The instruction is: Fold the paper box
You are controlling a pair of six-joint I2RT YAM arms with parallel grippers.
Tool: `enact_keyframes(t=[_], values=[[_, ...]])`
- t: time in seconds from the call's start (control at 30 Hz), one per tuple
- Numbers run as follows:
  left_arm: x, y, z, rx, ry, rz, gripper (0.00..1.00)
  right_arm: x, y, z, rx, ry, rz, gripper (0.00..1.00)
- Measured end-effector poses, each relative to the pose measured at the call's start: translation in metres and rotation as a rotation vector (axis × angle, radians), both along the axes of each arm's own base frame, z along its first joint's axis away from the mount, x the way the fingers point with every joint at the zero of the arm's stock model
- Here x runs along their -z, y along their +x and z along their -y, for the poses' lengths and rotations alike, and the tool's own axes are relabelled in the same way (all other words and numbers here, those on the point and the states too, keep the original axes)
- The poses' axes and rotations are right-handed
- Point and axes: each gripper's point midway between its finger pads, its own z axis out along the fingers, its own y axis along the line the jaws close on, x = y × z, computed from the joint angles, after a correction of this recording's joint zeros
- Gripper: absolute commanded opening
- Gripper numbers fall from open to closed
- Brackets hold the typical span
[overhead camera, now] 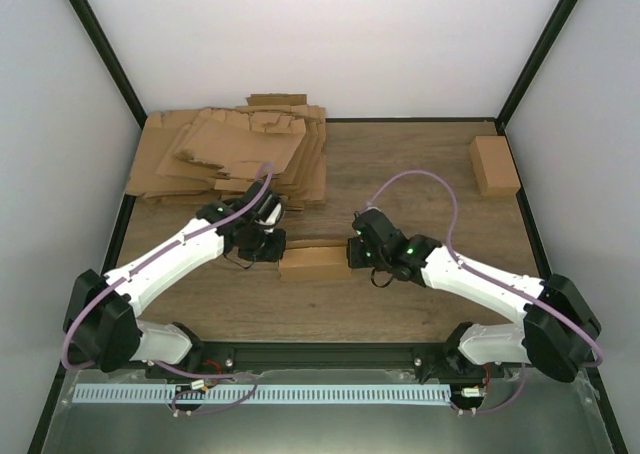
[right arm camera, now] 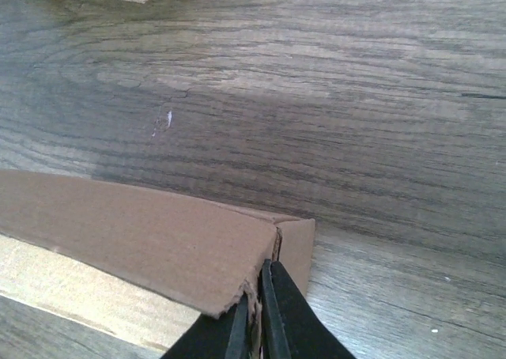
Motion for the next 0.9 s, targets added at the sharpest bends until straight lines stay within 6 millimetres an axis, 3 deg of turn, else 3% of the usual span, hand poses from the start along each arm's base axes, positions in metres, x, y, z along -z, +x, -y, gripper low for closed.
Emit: enact_keyframes(t=[0.6,0.9], values=[[0.005,-0.014,0.001,0.004,-0.046,0.039,0.06,0.005,-0.009,-0.001,0.031,-0.003,0.098,0.06],[0.020,-0.025,0.000,0.001,-0.042,0.035,0.06,0.006,-0.013,-0.007,0.051,0.003,0.149,0.22]])
